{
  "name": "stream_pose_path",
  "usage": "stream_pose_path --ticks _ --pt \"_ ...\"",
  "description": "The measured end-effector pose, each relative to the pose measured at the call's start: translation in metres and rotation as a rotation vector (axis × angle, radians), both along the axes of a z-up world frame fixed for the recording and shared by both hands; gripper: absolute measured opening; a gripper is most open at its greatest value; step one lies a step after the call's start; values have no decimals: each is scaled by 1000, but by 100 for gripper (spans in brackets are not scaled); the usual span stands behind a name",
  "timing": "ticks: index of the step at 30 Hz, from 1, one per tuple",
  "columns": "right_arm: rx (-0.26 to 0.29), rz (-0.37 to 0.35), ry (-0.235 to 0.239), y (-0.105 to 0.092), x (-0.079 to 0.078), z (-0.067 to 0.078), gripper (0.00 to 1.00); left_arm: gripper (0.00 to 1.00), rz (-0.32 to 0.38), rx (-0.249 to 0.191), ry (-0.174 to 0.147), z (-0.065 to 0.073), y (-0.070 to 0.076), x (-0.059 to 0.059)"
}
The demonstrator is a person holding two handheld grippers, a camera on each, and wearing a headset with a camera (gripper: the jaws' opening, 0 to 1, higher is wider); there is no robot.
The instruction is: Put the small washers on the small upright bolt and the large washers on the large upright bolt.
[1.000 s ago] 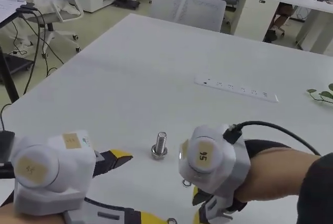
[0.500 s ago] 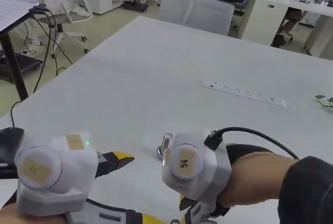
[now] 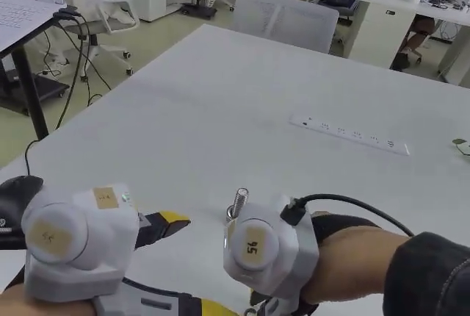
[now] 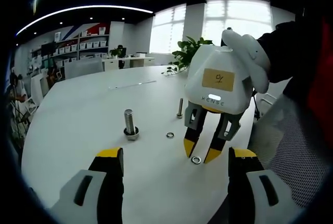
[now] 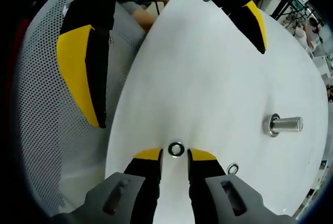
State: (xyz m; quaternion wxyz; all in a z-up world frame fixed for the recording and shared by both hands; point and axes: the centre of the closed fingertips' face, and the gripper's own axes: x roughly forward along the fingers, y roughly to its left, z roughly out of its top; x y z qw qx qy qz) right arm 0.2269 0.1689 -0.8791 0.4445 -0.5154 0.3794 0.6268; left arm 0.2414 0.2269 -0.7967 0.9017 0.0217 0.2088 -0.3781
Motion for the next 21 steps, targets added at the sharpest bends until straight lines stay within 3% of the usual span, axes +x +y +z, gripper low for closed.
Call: stream_pose_path --ticks 7,21 --pt "-7 40 -46 -1 -1 -2 18 82 4 -1 -2 -1 0 -1" --pt "11 42 -35 -1 3 -2 14 82 4 -5 0 -2 -1 -1"
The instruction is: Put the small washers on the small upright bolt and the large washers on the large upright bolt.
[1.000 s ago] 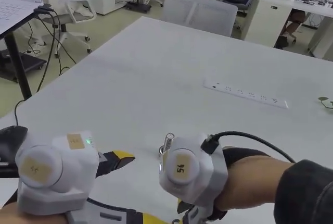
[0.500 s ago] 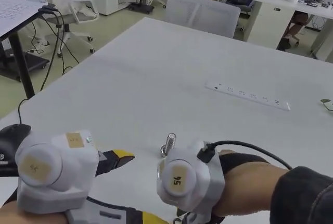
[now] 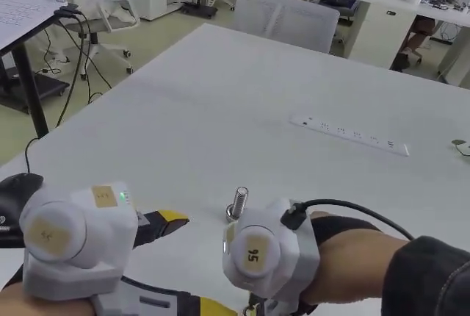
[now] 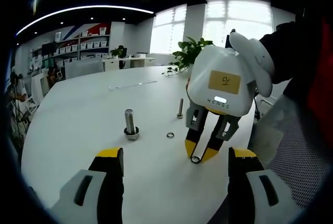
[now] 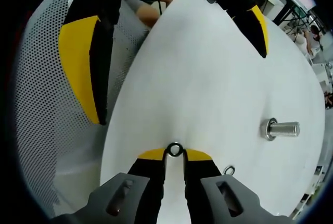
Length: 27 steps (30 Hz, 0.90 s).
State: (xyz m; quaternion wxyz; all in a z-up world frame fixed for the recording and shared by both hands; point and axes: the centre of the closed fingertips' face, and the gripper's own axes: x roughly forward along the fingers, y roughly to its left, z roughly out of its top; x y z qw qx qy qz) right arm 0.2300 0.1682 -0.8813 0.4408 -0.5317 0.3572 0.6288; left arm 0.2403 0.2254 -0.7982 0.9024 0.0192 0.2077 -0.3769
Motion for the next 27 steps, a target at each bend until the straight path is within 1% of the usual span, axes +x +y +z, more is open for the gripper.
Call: stream_pose_path --ticks 5,14,22,27 --pt "-1 -7 15 0 0 0 14 82 0 0 -1 0 0 0" --pt "-2 -25 8 -4 5 3 14 82 -5 1 4 -1 -1 0" --pt "-5 -55 -2 -17 12 12 14 82 -20 2 6 -2 -6 0" --pt "-3 -97 -8 -30 19 19 14 82 -32 2 9 -1 -8 0"
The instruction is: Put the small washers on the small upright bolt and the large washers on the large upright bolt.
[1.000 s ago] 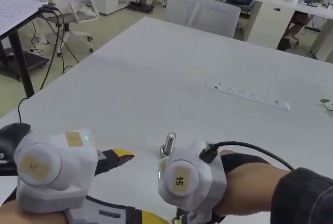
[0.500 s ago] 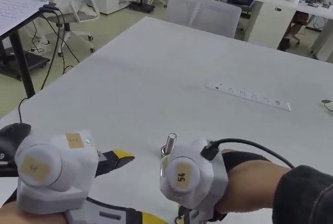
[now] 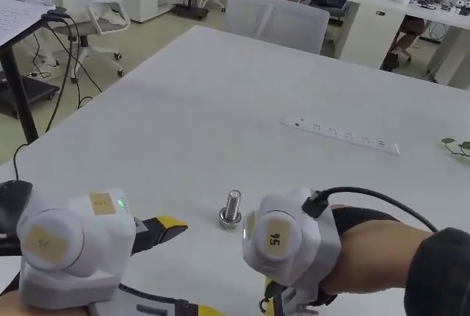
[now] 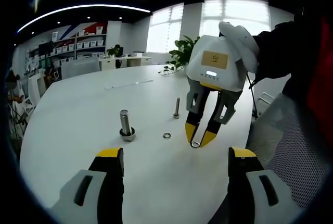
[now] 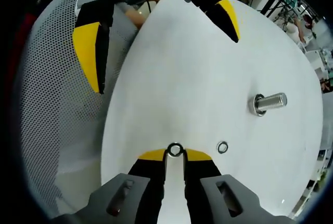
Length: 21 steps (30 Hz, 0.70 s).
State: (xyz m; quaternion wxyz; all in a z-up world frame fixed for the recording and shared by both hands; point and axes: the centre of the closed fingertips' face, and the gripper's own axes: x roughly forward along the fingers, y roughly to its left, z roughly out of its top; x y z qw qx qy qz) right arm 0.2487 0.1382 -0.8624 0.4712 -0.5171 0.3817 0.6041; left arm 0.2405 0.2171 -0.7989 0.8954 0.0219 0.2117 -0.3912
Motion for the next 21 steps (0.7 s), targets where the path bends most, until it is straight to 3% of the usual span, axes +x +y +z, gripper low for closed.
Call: stream_pose_path --ticks 21 --pt "17 -185 -33 -58 31 20 14 82 -38 3 7 2 -7 8"
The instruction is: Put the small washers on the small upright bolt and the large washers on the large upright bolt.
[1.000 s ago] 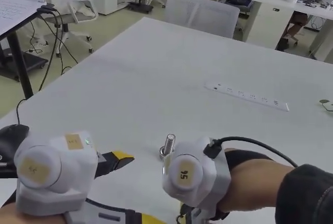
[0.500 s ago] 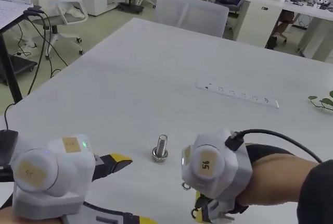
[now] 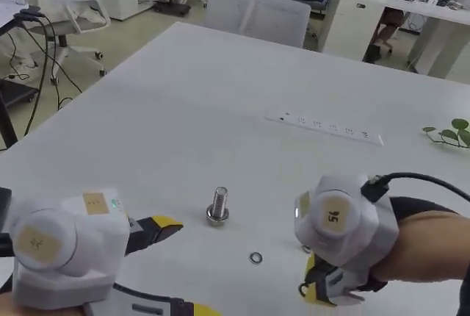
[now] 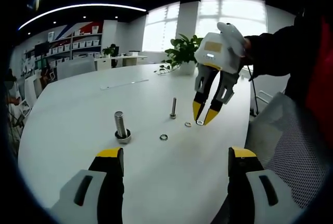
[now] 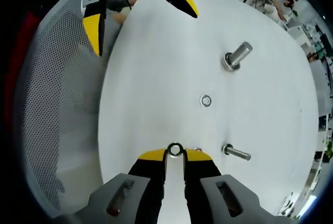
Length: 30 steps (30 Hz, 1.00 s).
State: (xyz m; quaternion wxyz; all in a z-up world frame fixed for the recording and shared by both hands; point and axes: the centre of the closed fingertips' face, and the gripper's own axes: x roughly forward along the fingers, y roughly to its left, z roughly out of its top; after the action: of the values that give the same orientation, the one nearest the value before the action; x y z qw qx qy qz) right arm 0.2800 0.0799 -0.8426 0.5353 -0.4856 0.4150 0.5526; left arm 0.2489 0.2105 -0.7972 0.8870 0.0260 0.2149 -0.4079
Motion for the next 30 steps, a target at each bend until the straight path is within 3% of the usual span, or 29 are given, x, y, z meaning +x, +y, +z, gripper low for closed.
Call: stream_pose_path --ticks 14,30 --pt "-1 -107 -47 -35 35 19 14 82 -11 5 7 -3 -1 1" --pt "24 -95 -96 -19 62 42 14 82 -1 3 14 -5 1 0"
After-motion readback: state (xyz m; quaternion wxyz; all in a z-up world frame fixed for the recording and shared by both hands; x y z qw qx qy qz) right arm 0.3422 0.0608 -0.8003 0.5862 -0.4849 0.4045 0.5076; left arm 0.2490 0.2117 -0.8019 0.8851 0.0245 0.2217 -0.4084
